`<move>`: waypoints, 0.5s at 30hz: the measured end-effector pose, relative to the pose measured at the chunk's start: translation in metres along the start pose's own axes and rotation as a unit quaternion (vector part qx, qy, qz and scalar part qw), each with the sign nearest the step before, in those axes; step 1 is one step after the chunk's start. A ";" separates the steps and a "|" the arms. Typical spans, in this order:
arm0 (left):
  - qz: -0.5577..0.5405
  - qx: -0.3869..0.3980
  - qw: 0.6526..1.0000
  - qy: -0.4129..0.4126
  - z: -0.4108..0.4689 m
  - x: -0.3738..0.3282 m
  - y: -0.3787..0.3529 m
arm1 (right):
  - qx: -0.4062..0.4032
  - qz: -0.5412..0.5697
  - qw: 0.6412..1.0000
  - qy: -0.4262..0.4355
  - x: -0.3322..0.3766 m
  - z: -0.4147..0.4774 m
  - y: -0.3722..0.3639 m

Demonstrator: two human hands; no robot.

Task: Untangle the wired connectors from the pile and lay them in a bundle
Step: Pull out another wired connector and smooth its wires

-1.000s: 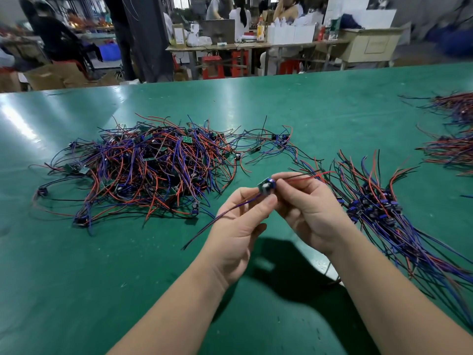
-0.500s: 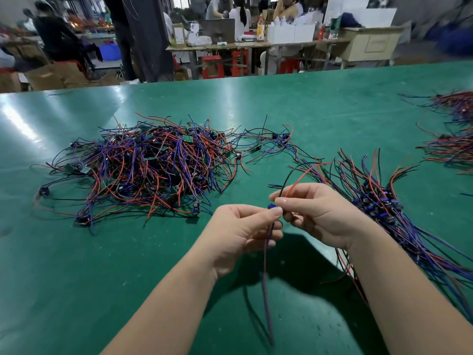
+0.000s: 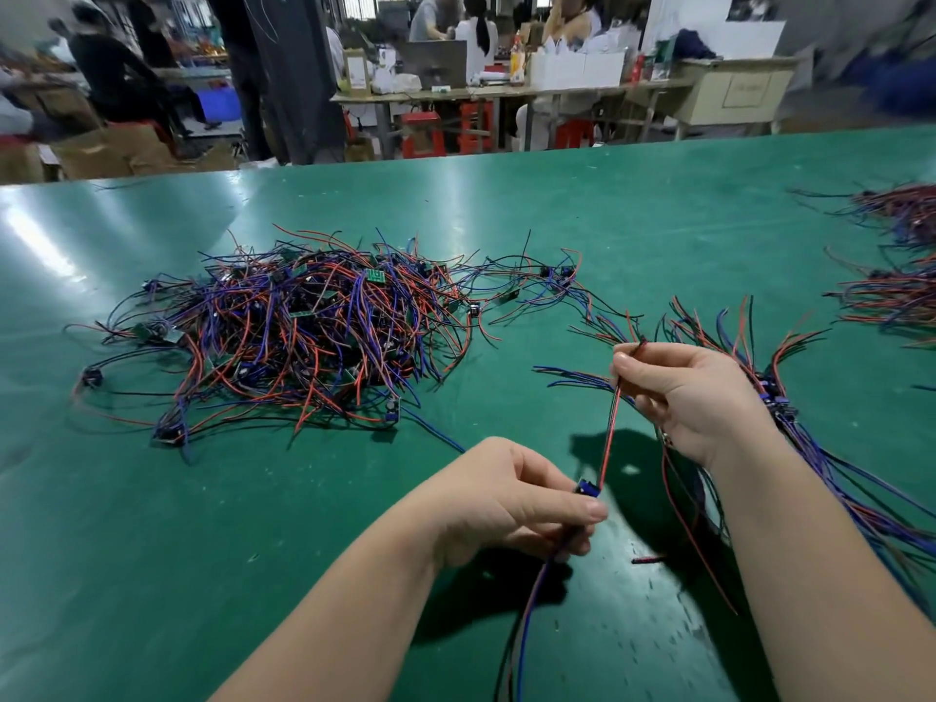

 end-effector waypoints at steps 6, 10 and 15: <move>0.015 0.003 1.000 0.014 -0.002 0.000 0.005 | -0.042 0.000 0.998 0.046 0.004 0.000 0.005; 0.048 0.020 0.998 0.031 -0.005 0.002 0.007 | -0.031 0.006 0.999 0.006 0.002 -0.004 0.001; 0.078 0.022 0.996 0.041 -0.008 0.002 0.016 | -0.001 -0.016 1.000 -0.017 0.001 -0.008 -0.003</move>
Point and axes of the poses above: each hand's wrist, its own z-axis towards the middle knuckle, its own y-axis out of the back of the hand, x = y × z, the point moved 7 cm from there along z, towards the middle knuckle, and after that the axes turned 7 degrees about y, right-handed, at the moved point
